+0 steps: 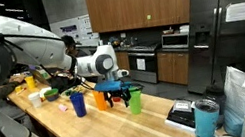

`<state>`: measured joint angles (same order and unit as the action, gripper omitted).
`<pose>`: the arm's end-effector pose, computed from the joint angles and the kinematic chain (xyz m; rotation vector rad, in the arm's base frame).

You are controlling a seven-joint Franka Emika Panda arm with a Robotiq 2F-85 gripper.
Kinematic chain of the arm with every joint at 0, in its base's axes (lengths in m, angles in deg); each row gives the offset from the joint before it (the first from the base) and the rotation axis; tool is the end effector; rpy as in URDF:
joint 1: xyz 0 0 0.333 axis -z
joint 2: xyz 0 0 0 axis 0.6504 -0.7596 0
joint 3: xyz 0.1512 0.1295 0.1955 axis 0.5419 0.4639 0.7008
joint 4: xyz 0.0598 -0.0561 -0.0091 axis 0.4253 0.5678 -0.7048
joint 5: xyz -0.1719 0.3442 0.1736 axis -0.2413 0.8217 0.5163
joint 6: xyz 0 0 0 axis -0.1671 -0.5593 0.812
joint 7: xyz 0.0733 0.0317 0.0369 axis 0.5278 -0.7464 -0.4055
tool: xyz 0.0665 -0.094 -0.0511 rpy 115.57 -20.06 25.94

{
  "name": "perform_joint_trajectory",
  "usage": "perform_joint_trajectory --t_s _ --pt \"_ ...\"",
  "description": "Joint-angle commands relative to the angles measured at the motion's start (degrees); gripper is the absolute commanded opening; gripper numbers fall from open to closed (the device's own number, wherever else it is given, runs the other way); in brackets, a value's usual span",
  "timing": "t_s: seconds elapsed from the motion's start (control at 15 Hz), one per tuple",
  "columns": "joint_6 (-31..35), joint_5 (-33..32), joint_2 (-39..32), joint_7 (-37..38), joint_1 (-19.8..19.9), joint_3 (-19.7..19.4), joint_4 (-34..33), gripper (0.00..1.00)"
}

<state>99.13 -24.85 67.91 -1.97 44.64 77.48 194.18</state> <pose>0.4490 -0.0701 0.3610 3.0339 0.1077 -0.0791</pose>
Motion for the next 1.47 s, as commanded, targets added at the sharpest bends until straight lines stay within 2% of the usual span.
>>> perform_joint_trajectory --t_s 0.0,0.53,0.87,1.07,1.4 --pt "-0.12 -0.06 0.0 0.08 -0.21 -0.19 -0.1 1.0" --pt "-0.12 -0.06 -0.01 0.08 -0.19 -0.22 -0.15 1.0" --pt "-4.22 -0.88 1.22 0.68 -0.15 0.52 -2.73 1.0" --pt "-8.04 -1.65 1.21 0.75 -0.85 1.89 -6.73 1.0" --pt "-14.1 -1.79 -3.0 -0.52 -2.57 3.68 -17.36 1.0"
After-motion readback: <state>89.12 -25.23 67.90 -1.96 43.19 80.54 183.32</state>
